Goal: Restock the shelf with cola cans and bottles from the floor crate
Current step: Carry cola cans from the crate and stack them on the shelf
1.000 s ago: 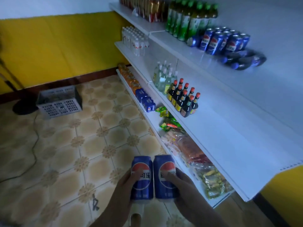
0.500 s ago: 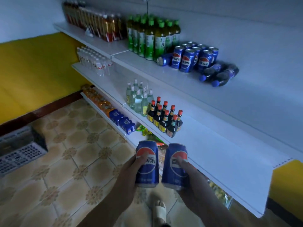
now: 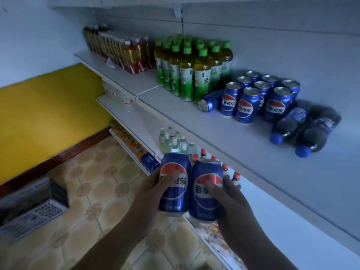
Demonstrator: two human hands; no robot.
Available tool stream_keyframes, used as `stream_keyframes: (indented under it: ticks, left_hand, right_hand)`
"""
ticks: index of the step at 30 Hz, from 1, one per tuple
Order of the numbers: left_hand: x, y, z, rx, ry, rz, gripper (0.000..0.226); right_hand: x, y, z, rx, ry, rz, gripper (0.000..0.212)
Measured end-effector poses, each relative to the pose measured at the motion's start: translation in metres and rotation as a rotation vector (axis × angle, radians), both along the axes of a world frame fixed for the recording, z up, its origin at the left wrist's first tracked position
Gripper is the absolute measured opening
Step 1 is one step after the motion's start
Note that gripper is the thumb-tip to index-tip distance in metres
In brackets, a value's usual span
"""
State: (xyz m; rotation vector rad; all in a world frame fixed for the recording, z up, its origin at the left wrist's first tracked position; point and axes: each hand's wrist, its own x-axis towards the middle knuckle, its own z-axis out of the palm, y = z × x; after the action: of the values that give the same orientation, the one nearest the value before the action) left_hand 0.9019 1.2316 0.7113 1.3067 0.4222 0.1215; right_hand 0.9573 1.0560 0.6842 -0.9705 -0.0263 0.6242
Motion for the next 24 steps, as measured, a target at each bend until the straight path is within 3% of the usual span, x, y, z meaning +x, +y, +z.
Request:
stream_keyframes:
  ticks: [5, 12, 18, 24]
  left_hand:
    - [0.056, 0.023, 0.015, 0.128, -0.097, -0.077, 0.056]
    - [0.152, 0.039, 0.018, 0.314, -0.250, -0.332, 0.054]
    - [0.233, 0.061, 0.015, 0.462, -0.355, -0.652, 0.053]
    - [0.291, 0.071, 0.008, 0.579, -0.445, -0.808, 0.061]
  right_hand:
    - [0.060, 0.012, 0.015, -0.245, -0.280, -0.070, 0.061]
    - [0.112, 0.006, 0.024, -0.463, -0.476, -0.314, 0.058]
    - [0.139, 0.013, 0.026, -0.650, -0.485, -0.496, 0.059]
    - [0.158, 0.022, 0.013, -0.752, -0.475, -0.595, 0.059]
